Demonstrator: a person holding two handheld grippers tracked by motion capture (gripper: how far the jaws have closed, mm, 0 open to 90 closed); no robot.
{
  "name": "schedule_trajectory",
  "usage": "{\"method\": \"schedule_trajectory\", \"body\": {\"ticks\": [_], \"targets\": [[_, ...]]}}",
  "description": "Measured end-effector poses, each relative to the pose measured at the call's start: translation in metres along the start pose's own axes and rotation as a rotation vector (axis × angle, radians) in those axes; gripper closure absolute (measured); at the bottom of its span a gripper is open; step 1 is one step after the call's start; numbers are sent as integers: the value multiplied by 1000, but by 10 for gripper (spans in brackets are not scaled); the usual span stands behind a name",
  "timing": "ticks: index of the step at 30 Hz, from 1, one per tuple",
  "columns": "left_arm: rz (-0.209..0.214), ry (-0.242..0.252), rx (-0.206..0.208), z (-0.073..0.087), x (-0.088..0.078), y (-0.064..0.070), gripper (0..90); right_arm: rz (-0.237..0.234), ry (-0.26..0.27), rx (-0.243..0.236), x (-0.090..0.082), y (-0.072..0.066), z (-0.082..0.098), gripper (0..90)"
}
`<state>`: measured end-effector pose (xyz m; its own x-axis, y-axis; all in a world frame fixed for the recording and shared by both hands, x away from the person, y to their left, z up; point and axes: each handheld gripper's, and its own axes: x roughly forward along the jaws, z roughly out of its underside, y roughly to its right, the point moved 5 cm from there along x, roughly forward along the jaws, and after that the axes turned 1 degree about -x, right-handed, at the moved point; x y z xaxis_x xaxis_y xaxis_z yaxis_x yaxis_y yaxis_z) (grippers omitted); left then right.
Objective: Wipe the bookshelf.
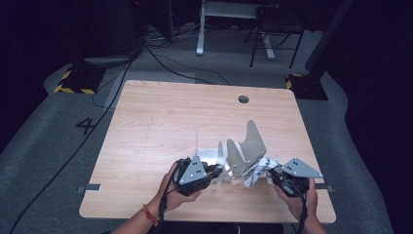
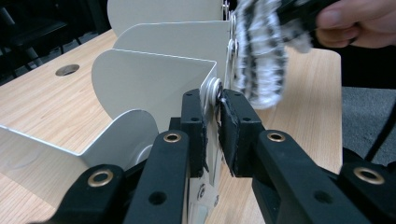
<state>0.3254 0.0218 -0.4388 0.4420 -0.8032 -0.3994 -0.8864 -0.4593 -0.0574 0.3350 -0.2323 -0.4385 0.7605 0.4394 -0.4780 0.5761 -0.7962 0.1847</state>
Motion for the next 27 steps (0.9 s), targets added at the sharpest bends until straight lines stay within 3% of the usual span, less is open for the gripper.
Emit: {"method": "schedule_trajectory", "body": {"ticks": [5,10,14,19,24,27], "targets": [[4,1,-1,0,1,1,797,-52,8,-72,3,-28,-7,825],[8,3,2,-1,2,1,798,-101,-39,-101,22,-47,-1,825],[4,3,1,-1,2,0,800,-110,-88,-133,34,-57,9,826],[6,1,3,-1,2,0,799,-85,-126,-121,37,-46,21,826],[1,3,5,-1,3,0,801,-28,-133,-51,32,-15,28,827],[2,4,4,-1,3,0,800,35,-115,-6,27,6,27,827]]}}
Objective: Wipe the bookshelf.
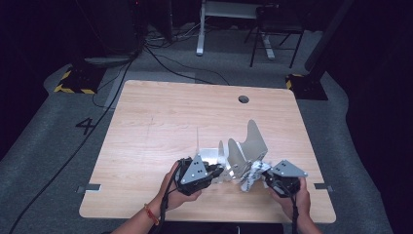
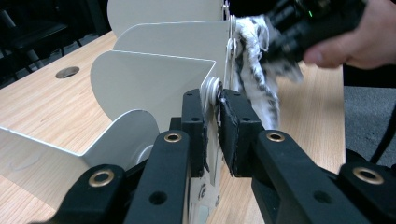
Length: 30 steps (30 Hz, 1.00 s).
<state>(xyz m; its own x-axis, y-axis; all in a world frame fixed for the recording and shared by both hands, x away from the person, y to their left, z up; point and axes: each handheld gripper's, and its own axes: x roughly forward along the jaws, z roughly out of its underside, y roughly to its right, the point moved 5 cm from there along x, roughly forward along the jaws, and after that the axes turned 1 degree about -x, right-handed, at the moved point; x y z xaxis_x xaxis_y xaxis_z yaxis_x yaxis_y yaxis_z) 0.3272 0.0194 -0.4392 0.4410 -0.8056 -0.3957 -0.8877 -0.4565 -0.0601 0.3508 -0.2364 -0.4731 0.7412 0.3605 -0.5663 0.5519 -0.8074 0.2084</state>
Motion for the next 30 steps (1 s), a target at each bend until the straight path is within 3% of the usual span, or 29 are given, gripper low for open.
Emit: {"method": "schedule_trajectory", "body": {"ticks": [4,6,10,15,21,30], "targets": [[-9,2,-1,0,1,0,797,32,60,88,-12,20,-7,828],[-13,8,-4,-1,3,0,795,37,103,69,-22,18,-15,828],[-16,8,-12,-2,6,1,794,11,134,13,-34,-2,-27,828],[-12,7,-12,-3,7,2,793,-49,120,-64,-31,-33,-30,828],[-21,9,-10,-3,8,2,796,-79,75,-107,-11,-55,-31,828],[-33,6,-2,-4,10,0,793,-93,-24,-98,8,-51,-10,828]]}}
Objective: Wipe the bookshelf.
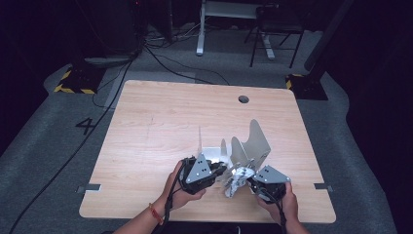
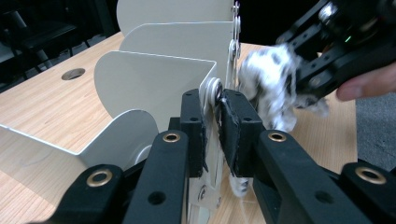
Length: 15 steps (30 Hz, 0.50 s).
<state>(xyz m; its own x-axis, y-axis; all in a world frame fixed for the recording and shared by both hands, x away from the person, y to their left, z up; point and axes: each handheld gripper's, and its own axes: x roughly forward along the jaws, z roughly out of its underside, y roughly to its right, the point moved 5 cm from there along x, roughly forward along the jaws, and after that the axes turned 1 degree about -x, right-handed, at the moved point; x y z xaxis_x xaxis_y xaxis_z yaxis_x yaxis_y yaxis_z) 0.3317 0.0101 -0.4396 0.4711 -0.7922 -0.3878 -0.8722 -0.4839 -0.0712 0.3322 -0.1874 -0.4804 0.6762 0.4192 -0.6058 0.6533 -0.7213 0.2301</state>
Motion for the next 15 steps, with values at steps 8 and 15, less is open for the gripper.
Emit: {"method": "schedule_trajectory", "body": {"ticks": [8,15], "targets": [[-2,-5,12,0,0,0,793,41,-45,59,-1,27,20,829],[0,-10,14,0,1,0,793,156,11,155,-23,72,20,830]]}}
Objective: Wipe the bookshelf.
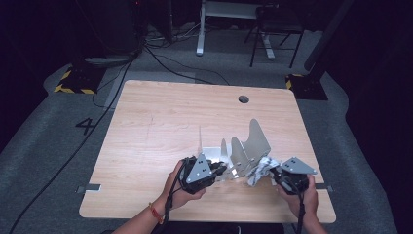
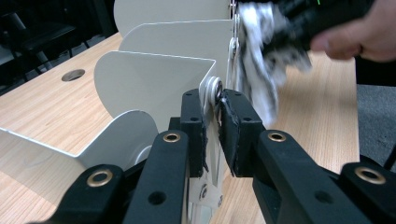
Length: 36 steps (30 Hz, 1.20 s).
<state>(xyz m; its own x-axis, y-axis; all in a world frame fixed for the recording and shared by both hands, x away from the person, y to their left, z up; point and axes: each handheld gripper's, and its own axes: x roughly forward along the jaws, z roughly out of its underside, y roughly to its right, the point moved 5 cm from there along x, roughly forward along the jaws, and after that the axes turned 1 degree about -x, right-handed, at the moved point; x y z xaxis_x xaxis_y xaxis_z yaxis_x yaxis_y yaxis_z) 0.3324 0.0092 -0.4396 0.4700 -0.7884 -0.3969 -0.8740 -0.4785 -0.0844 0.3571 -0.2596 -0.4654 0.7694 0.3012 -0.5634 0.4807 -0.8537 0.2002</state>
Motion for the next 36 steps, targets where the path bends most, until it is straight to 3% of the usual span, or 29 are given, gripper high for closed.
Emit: {"method": "schedule_trajectory", "body": {"ticks": [3,8,16,23,27,32,36], "targets": [[-10,-5,-1,-1,2,0,792,14,49,54,-7,14,-11,831],[-23,-8,-5,-5,10,2,790,22,104,32,-22,10,-24,832],[-35,-4,-9,-8,19,3,788,-41,102,-55,-27,-24,-29,832],[-29,3,-5,-7,18,4,789,-83,39,-137,-5,-57,-20,832],[-30,6,-11,-7,18,4,791,-101,-8,-167,9,-67,-10,831],[-26,9,-8,-7,18,3,790,-84,-48,-144,17,-57,2,831],[-25,9,-9,-7,18,3,791,-43,-49,-93,14,-31,7,831]]}}
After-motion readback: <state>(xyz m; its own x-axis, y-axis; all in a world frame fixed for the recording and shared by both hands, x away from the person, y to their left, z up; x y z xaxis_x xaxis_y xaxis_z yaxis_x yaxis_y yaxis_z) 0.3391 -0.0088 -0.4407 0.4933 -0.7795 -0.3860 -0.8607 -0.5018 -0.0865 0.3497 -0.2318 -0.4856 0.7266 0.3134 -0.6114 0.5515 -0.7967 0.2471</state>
